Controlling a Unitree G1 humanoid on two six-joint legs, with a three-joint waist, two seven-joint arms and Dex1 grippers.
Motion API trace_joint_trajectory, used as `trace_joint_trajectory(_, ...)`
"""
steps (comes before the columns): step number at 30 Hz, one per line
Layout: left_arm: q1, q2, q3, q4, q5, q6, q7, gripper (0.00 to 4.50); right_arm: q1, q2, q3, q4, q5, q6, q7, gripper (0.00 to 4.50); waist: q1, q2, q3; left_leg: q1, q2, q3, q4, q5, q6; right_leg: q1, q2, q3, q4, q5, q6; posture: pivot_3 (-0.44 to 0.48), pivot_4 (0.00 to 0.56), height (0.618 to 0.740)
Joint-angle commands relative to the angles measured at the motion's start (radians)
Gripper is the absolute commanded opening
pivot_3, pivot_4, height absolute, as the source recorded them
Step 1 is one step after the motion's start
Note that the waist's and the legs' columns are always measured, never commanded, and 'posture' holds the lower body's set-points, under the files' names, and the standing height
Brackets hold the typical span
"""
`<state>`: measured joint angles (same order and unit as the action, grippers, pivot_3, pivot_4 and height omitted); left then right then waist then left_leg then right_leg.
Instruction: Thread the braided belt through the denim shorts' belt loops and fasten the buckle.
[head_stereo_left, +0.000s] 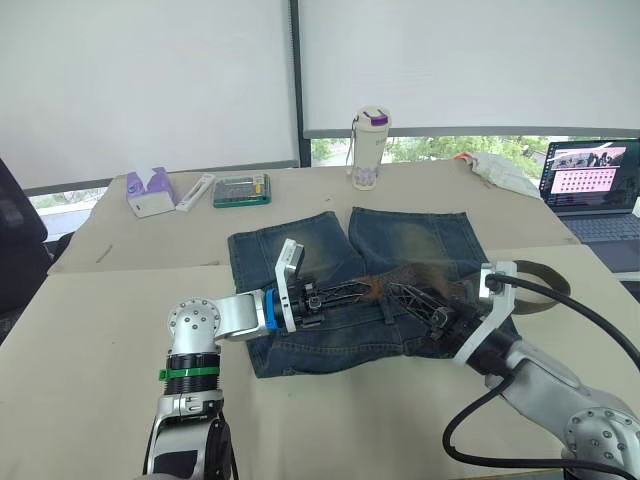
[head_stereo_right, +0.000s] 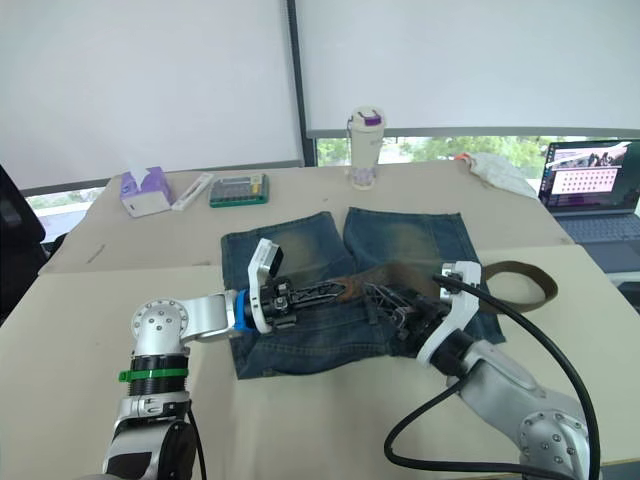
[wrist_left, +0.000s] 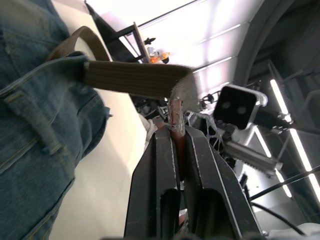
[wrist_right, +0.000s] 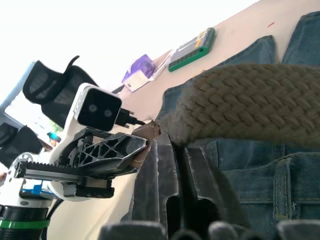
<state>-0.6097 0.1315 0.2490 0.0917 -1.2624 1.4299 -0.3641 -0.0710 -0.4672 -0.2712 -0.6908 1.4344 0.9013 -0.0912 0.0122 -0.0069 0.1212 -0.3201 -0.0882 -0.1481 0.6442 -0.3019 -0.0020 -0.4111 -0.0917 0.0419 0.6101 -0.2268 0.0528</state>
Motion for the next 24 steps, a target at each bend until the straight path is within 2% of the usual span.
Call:
trace_joint_trajectory(1, 0.005, 0.000, -0.046, -0.061, 0.010, -0.026, -0.044, 0.00, -0.026, -0.028, 0.020, -0.008, 0.004, -0.036, 0.010, 0.03, 0.000, 0.000, 0.000, 0.000, 0.000, 0.000, 0.000, 0.000, 0.000, 0.000, 0.000, 0.000, 0.000, 0.000, 0.000, 0.000, 0.150, 0.740)
trace_joint_trajectory(4, 0.022, 0.028, -0.108, -0.112, 0.108, -0.131, -0.096, 0.00, -0.039, -0.052, 0.031, 0.008, -0.060, -0.051, -0.001, 0.03, 0.000, 0.000, 0.000, 0.000, 0.000, 0.000, 0.000, 0.000, 0.000, 0.000, 0.000, 0.000, 0.000, 0.000, 0.000, 0.000, 0.150, 0.740)
trace_joint_trajectory(5, 0.026, 0.047, -0.129, -0.142, 0.127, -0.158, -0.135, 0.79, -0.042, -0.060, 0.032, 0.021, -0.095, -0.056, -0.010, 0.00, 0.000, 0.000, 0.000, 0.000, 0.000, 0.000, 0.000, 0.000, 0.000, 0.000, 0.000, 0.000, 0.000, 0.000, 0.000, 0.000, 0.150, 0.740)
trace_joint_trajectory(9, 0.036, 0.104, -0.210, -0.201, 0.253, -0.287, -0.205, 2.08, -0.040, -0.101, 0.036, 0.062, -0.221, -0.053, -0.014, 0.00, 0.002, 0.000, 0.000, 0.000, 0.000, 0.001, 0.000, 0.000, 0.000, 0.000, 0.000, 0.000, 0.000, 0.000, 0.000, 0.000, 0.150, 0.740)
trace_joint_trajectory(12, 0.109, 0.268, -0.418, -0.323, 0.502, -0.554, -0.417, 3.13, -0.028, -0.143, 0.051, 0.105, -0.312, -0.031, 0.009, 0.00, -0.002, 0.001, 0.000, 0.000, 0.001, 0.002, -0.001, 0.000, 0.000, 0.000, 0.000, 0.001, -0.001, 0.000, 0.000, 0.000, 0.150, 0.740)
trace_joint_trajectory(13, 0.127, 0.302, -0.456, -0.339, 0.547, -0.611, -0.465, 3.42, -0.025, -0.157, 0.064, 0.112, -0.338, -0.024, 0.024, 0.00, -0.004, 0.002, -0.001, 0.000, 0.001, 0.003, -0.002, 0.000, 0.000, 0.000, 0.001, 0.001, -0.001, 0.000, 0.000, 0.000, 0.150, 0.740)
trace_joint_trajectory(17, 0.171, 0.346, -0.512, -0.303, 0.640, -0.725, -0.534, 3.42, -0.033, -0.193, 0.142, 0.152, -0.459, -0.004, 0.065, 0.00, 0.001, 0.003, 0.000, 0.000, 0.002, 0.005, -0.002, -0.001, 0.002, 0.000, 0.000, 0.002, -0.002, 0.000, -0.001, 0.000, 0.150, 0.740)
trace_joint_trajectory(20, 0.183, 0.345, -0.525, -0.284, 0.686, -0.768, -0.556, 3.42, -0.043, -0.174, 0.163, 0.170, -0.505, -0.009, 0.087, 0.00, 0.001, 0.003, 0.000, 0.000, 0.002, 0.005, -0.001, -0.004, 0.008, 0.002, 0.000, 0.000, -0.002, 0.000, -0.001, 0.000, 0.150, 0.740)
trace_joint_trajectory(24, 0.203, 0.331, -0.515, -0.272, 0.698, -0.766, -0.556, 3.42, -0.073, -0.130, 0.214, 0.213, -0.556, 0.003, 0.120, 0.00, -0.006, 0.003, 0.000, 0.001, 0.002, 0.004, -0.001, -0.004, 0.008, 0.002, 0.000, 0.000, -0.002, -0.001, 0.000, 0.000, 0.150, 0.740)
